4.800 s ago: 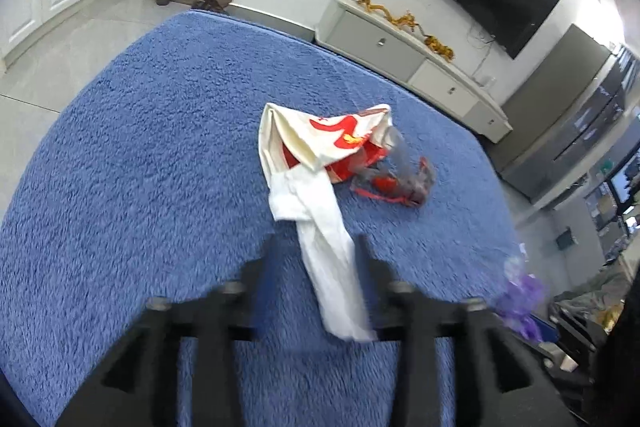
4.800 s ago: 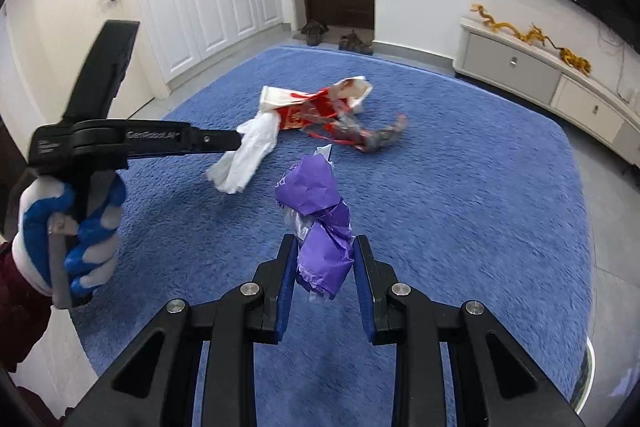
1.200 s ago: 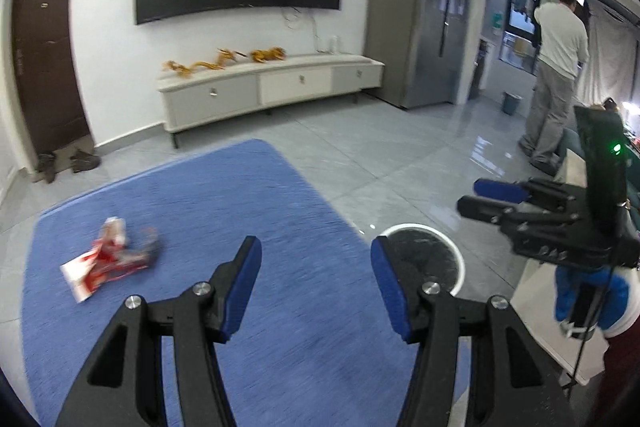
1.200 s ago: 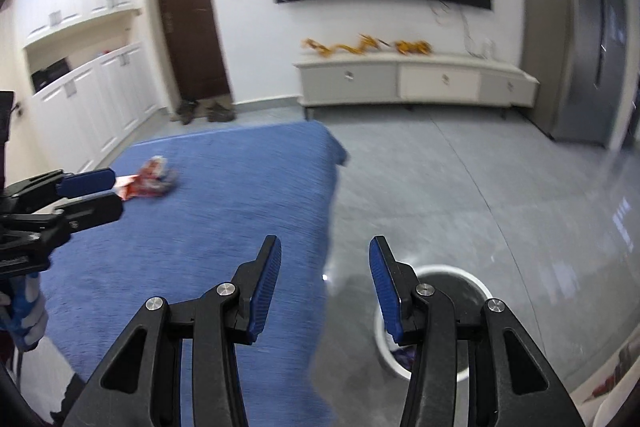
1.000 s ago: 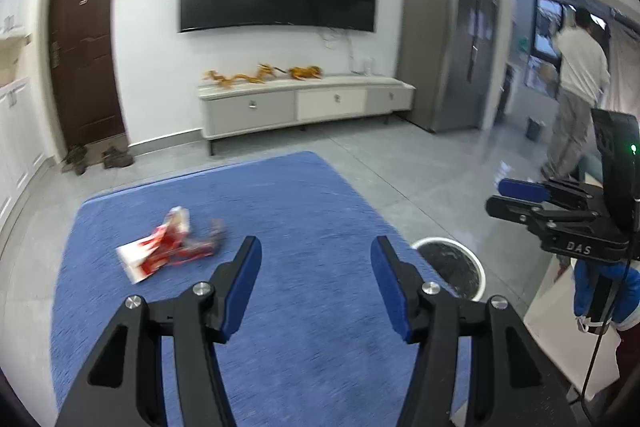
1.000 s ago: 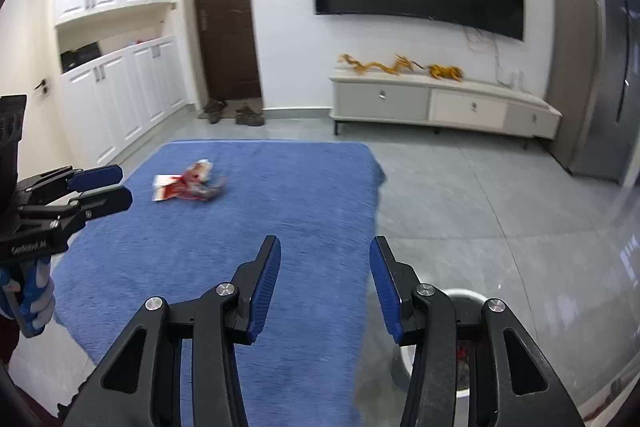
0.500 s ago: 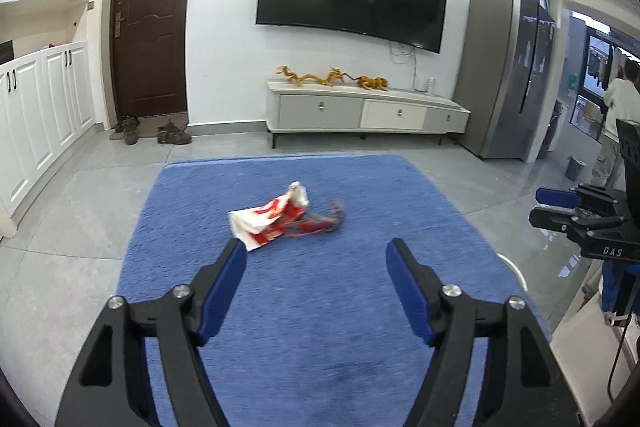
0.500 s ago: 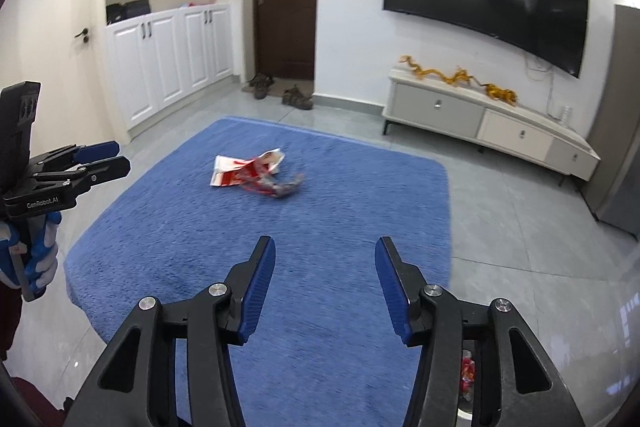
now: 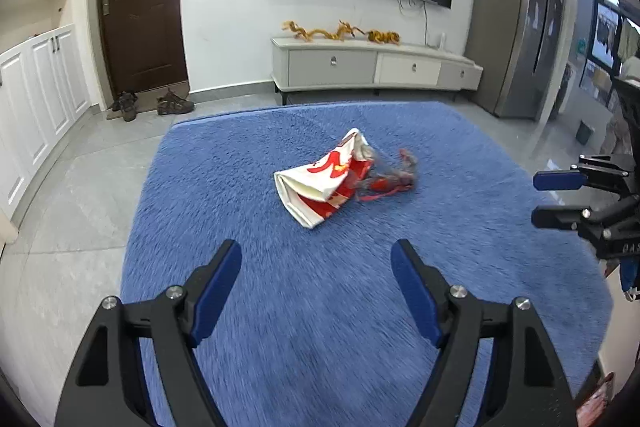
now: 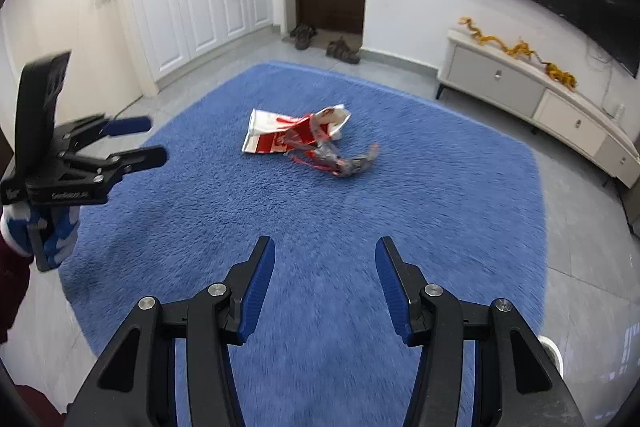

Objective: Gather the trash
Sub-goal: 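Grasp the white-and-red paper bag with the left tool while the right tool grasps the clear red-trimmed bag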

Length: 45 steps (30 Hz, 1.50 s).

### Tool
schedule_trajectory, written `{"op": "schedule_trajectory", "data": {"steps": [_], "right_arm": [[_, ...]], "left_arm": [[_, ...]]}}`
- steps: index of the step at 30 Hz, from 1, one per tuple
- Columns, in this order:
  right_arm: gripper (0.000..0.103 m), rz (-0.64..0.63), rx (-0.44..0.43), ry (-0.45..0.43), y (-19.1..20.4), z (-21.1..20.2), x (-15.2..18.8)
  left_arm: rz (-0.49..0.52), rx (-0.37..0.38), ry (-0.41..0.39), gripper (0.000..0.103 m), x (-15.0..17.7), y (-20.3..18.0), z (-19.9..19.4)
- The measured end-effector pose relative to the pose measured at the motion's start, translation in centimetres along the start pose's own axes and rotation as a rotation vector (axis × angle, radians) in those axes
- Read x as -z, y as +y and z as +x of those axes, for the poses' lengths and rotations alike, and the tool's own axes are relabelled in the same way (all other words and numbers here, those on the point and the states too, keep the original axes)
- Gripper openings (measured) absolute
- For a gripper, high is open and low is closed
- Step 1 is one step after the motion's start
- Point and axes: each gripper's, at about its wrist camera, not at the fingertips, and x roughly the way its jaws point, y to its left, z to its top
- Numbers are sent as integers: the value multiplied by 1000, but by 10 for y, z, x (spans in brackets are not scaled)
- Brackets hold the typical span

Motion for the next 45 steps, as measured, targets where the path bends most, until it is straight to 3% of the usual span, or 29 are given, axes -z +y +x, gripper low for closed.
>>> {"op": "schedule_trajectory", "data": {"steps": [13,24,25,29,33,37,45], "right_arm": [[52,-118,-4,69,-5,96,-57],[52,-185,-6,112,-6,145,-70],[52,-186,-6,114,-6,147,-71],[49,-173,-6,127,-9,153,-69],[33,-159,-7,123,-13,148,-66],[24,-140,-13,99,-12,136,-60],[20,-81,-54,50,-6,85,-25]], "left_arm": [[208,10,77,77,-40,0,106],[300,-37,35,76,-36,-10,122],[308,-42,36,74,-37,-11,123],[319,-33,77,47,-41,-10,133],[289,-51,102,20,-41,-6,139],[205,-25,80,13,-42,-1,127],[102,6,15,13,-25,-6,68]]}}
